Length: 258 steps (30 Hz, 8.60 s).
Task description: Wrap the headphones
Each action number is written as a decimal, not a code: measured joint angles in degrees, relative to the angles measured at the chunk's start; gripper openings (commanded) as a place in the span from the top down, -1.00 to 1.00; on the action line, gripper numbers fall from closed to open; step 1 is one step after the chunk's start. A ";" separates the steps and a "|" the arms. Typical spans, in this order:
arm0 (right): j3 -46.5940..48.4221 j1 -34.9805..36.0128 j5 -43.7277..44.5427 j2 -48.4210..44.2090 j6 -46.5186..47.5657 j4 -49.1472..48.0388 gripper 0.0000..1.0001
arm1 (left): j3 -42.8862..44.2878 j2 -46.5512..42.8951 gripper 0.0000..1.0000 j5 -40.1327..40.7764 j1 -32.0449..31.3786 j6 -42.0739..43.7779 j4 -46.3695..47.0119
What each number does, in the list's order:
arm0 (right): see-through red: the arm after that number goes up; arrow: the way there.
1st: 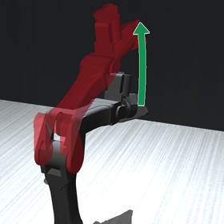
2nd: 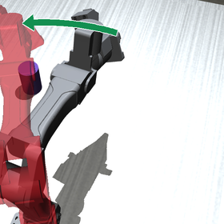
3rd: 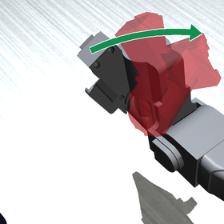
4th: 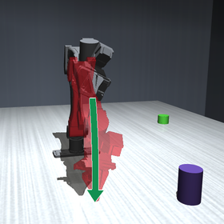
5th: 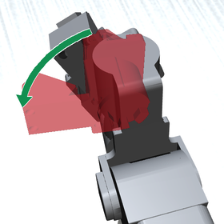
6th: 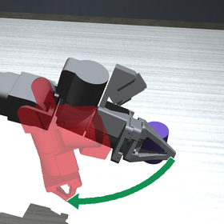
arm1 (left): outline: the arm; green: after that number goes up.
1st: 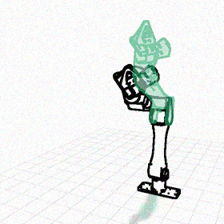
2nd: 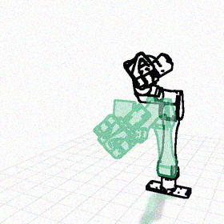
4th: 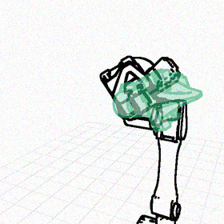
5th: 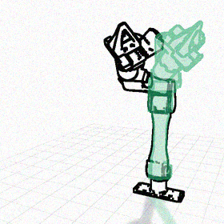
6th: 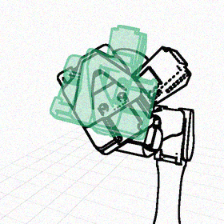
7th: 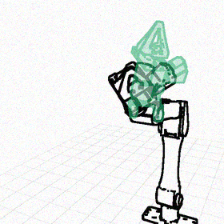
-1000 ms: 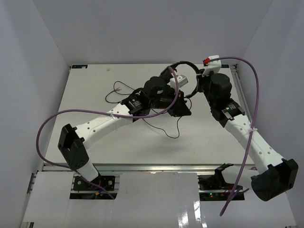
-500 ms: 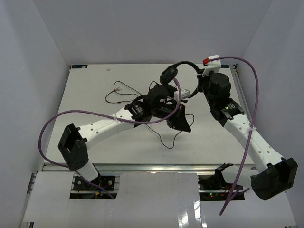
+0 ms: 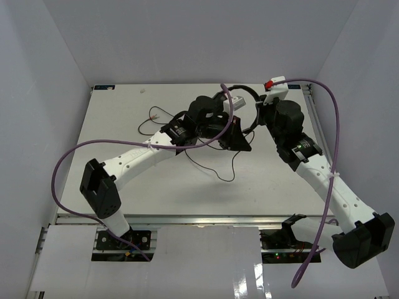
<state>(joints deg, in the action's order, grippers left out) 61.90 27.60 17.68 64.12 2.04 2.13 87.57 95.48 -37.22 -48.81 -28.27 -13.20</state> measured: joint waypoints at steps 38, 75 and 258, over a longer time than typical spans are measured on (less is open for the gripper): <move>-12.34 2.79 -7.64 -8.55 16.97 0.75 0.85 | 26.23 9.05 0.54 -9.27 20.60 7.34 -17.56; -2.35 0.17 -13.48 0.09 12.03 4.69 0.85 | -49.73 -35.92 -0.96 10.41 -3.69 10.26 9.50; 22.96 -14.52 -39.49 4.83 -14.18 14.23 0.85 | -44.26 1.60 0.44 -8.44 12.95 -13.96 67.76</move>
<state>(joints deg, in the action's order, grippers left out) 84.86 13.08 -21.81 68.95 -12.14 16.36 43.31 97.08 -45.66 -35.86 -42.22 54.56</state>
